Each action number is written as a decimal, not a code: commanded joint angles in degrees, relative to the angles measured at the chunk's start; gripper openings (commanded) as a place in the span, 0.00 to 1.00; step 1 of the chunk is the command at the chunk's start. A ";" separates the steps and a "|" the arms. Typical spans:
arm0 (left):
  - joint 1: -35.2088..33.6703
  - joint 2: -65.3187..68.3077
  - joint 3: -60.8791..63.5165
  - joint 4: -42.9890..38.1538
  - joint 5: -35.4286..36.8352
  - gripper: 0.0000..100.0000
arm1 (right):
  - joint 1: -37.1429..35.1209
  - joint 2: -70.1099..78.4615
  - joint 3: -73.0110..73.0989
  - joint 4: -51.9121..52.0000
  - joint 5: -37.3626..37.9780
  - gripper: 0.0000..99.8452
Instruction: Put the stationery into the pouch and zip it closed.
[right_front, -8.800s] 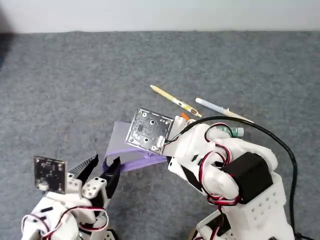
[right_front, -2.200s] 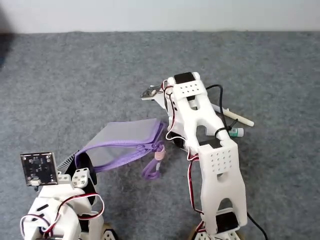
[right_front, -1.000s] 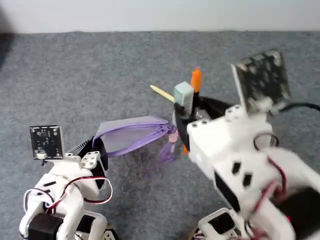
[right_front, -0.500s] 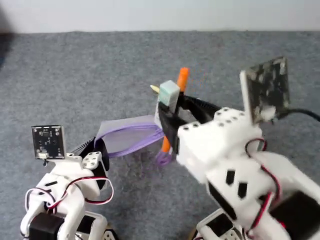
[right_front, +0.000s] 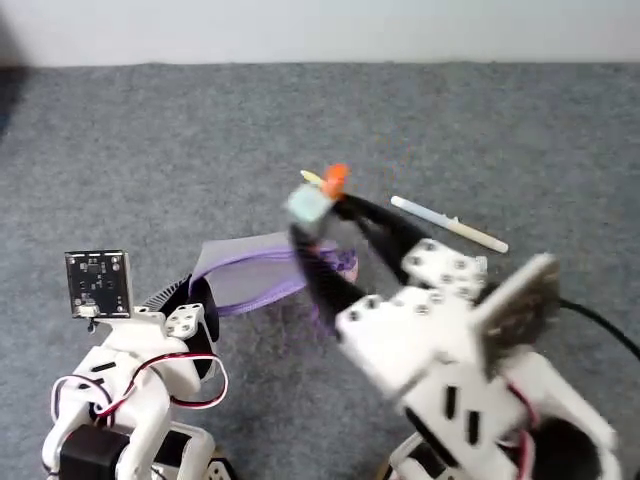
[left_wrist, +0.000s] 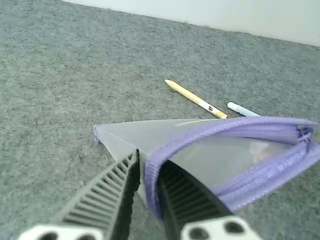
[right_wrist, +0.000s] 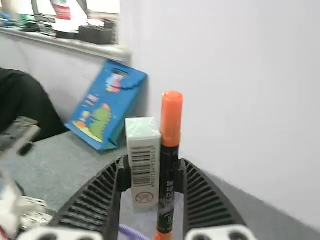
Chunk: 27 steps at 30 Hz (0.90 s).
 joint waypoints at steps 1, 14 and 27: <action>0.44 2.73 0.66 -0.70 0.79 0.01 | -7.34 -1.01 3.43 -7.69 1.85 0.01; 0.26 6.95 0.22 -3.08 0.88 0.01 | -8.40 -1.63 18.02 -13.32 1.49 0.01; 0.09 6.77 0.22 -2.90 0.88 0.01 | -0.75 -3.47 36.48 -27.65 1.85 0.01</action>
